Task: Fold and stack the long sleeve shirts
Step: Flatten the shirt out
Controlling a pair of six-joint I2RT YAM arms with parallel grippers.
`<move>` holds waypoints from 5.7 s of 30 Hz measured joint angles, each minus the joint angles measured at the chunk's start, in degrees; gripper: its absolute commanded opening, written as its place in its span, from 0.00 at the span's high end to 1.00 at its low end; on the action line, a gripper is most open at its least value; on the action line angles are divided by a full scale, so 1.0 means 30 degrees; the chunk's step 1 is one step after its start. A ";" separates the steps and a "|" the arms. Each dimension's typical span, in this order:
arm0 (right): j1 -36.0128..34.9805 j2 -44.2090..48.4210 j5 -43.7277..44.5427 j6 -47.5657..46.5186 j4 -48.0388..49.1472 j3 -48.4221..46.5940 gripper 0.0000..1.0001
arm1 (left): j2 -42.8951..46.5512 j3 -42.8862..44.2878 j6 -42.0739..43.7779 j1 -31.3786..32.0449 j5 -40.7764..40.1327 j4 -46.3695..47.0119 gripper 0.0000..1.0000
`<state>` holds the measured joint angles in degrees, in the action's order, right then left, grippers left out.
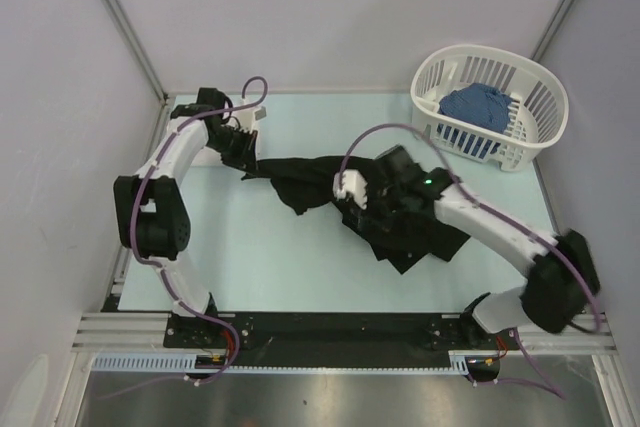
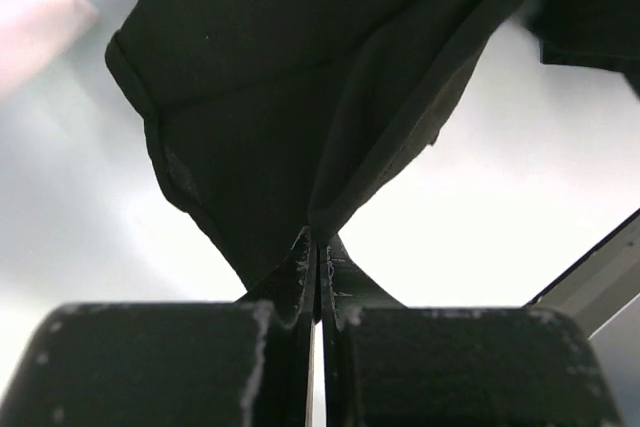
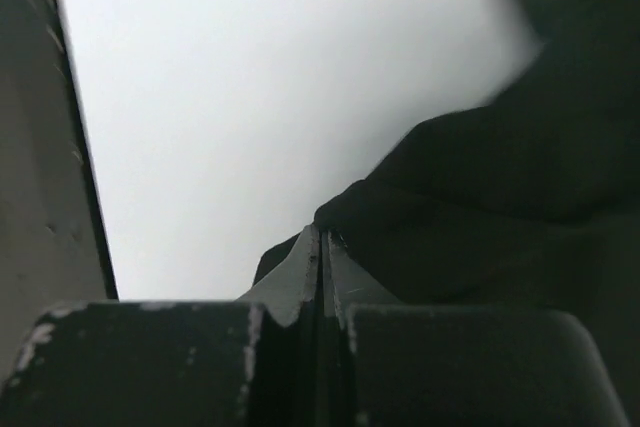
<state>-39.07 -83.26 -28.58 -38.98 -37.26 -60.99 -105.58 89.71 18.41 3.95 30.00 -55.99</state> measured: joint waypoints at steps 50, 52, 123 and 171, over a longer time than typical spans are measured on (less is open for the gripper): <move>0.5610 0.6681 -0.2703 0.3417 -0.1581 -0.0882 0.66 | -0.1188 -0.0335 -0.0306 -0.0831 -0.1581 0.1013 1.00; 0.4670 0.6630 -0.2798 0.3257 -0.1639 0.0284 0.65 | -0.1188 -0.0335 -0.0321 -0.0831 -0.1581 0.1005 1.00; 0.2353 0.9821 0.8954 0.8706 0.9493 -1.0520 1.00 | 1.0469 -0.6856 0.6557 -0.0831 -0.0772 0.0488 1.00; 1.1322 0.0882 -0.3483 0.9457 0.4503 0.5100 0.30 | 0.3861 -0.2521 0.2353 -0.2922 0.2718 -0.0306 1.00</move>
<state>-5.10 -80.62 -39.03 -10.61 -23.75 -45.69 -94.00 82.15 25.47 -4.82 38.15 -56.90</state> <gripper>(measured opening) 0.674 0.007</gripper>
